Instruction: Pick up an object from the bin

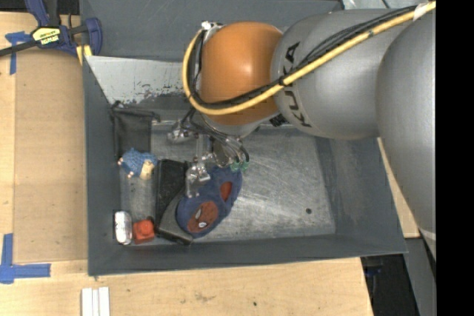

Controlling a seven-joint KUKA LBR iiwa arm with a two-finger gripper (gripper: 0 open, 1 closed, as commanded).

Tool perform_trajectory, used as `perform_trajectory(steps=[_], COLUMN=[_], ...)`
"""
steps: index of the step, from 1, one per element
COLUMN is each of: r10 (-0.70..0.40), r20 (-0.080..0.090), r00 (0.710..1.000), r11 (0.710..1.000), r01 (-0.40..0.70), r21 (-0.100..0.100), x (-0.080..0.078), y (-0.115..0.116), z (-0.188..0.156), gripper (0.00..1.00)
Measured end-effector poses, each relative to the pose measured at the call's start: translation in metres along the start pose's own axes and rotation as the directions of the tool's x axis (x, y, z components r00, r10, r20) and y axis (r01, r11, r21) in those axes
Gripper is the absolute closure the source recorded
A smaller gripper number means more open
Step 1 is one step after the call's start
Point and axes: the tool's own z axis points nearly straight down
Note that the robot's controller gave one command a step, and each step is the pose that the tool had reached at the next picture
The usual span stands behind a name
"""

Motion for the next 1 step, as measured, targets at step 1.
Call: perform_trajectory(steps=[1], r10=[0.079], r20=[0.005], r00=[0.997], r11=[0.997], r01=[-0.079], r21=[-0.003], x=[-0.0147], y=[-0.0171], z=[0.0364], gripper=[0.0])
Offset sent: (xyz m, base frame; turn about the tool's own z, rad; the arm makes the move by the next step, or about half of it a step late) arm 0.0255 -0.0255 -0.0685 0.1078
